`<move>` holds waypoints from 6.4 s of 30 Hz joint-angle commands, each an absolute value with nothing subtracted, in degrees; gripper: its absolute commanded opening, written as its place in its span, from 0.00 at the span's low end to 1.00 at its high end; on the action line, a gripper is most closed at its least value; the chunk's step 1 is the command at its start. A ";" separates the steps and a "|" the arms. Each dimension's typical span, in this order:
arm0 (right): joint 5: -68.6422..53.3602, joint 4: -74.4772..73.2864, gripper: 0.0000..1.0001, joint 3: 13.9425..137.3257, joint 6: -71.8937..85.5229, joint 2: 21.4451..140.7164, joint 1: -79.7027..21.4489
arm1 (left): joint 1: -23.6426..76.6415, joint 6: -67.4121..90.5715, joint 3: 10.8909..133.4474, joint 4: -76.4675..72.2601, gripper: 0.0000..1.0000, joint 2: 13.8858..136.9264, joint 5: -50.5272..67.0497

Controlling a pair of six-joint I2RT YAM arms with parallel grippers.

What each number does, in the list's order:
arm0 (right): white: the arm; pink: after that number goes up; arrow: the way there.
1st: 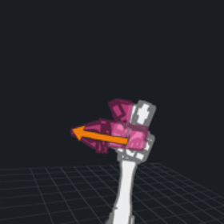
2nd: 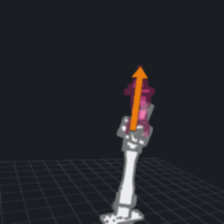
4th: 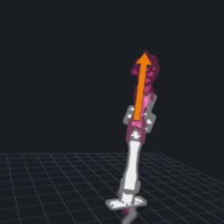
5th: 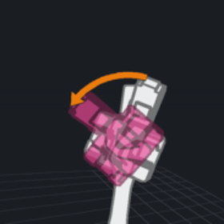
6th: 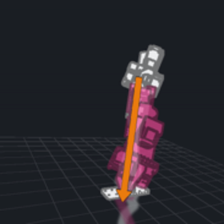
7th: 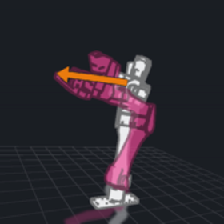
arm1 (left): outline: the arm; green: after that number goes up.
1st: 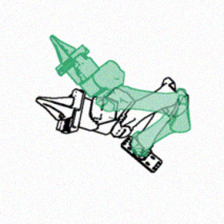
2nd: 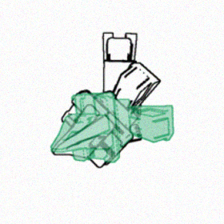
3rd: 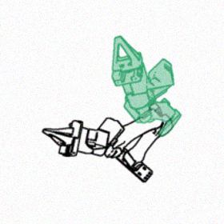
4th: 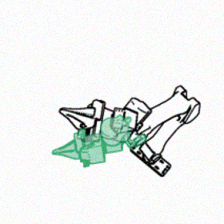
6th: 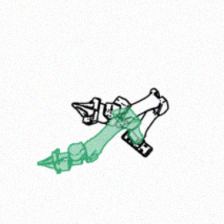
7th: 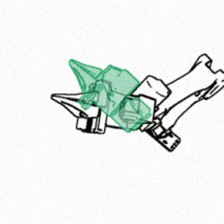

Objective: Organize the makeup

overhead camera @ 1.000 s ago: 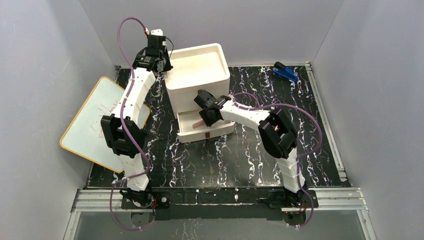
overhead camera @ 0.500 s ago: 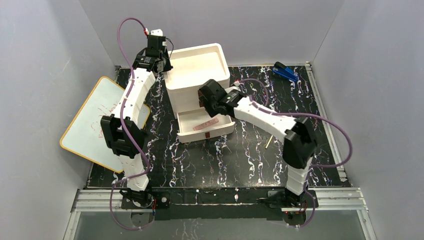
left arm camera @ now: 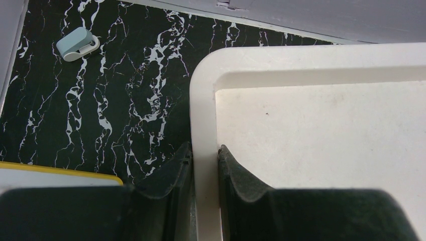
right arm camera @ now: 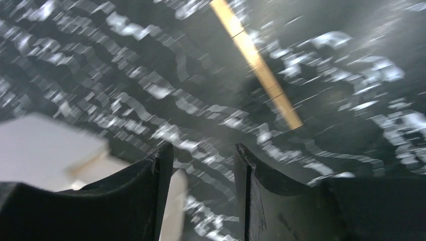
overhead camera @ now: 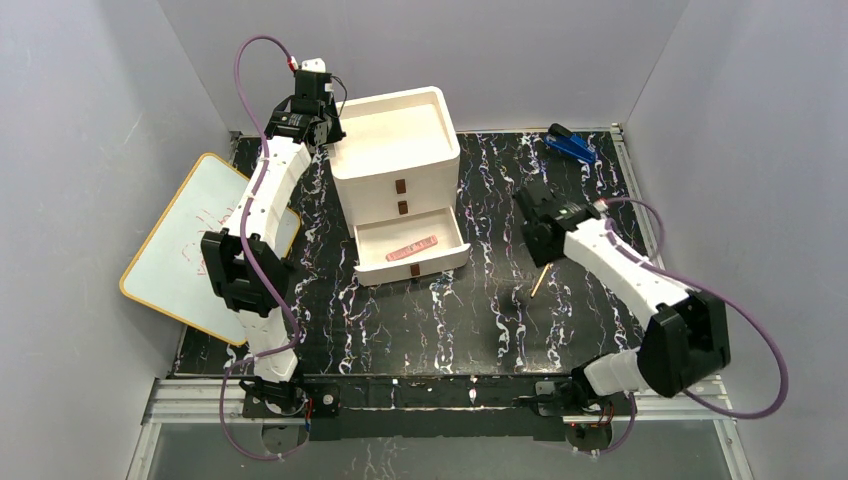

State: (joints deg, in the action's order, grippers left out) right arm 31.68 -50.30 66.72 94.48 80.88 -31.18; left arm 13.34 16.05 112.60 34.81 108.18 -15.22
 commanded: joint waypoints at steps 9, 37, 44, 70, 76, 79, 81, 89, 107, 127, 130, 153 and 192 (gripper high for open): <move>31.31 -51.39 0.53 50.52 84.40 70.15 -18.64 | 13.71 15.69 109.06 50.71 0.00 113.41 -8.31; 25.31 -33.25 0.46 51.40 73.52 87.28 -16.61 | 13.68 14.72 109.42 52.00 0.00 113.53 -9.70; 26.66 -33.56 0.46 49.99 72.37 85.85 -16.62 | 13.63 14.68 109.31 51.78 0.00 113.74 -9.46; 14.10 -33.40 0.01 53.01 72.13 94.33 -16.90 | 13.62 14.39 110.16 52.53 0.00 114.10 -10.31; 23.00 -38.76 0.01 64.51 78.64 88.83 -30.14 | 13.71 15.32 110.64 52.12 0.00 114.86 -8.96; 23.56 -39.16 0.01 71.04 82.23 89.07 -34.56 | 13.71 15.60 110.61 51.87 0.00 115.01 -8.40; 24.39 -38.99 0.01 74.83 84.95 90.20 -37.03 | 13.73 15.67 110.49 51.81 0.00 114.89 -8.31; 25.23 -37.82 0.01 88.90 94.63 101.53 -45.75 | 13.89 15.91 108.90 51.17 0.00 113.54 -8.15; 18.92 -36.11 0.01 92.81 110.05 117.66 -52.03 | 13.89 14.94 106.06 50.97 0.00 109.43 -9.32; 29.69 -31.81 0.60 93.96 96.99 106.17 -54.25 | 13.88 14.54 107.41 51.70 0.00 110.08 -10.58; 29.73 -30.76 0.60 91.67 92.93 100.45 -54.85 | 13.86 14.48 108.37 52.07 0.00 111.07 -10.79; 43.21 4.26 0.72 50.99 35.78 92.57 -70.98 | 13.86 14.19 113.07 53.92 0.00 114.07 -11.15; 39.56 45.86 0.85 72.05 -5.83 123.74 -59.07 | 14.24 9.26 104.30 52.31 0.00 107.97 -6.92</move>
State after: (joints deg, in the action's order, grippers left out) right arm 40.91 39.59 68.60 -2.11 123.94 -60.45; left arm 13.23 11.94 108.68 31.55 105.93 -12.36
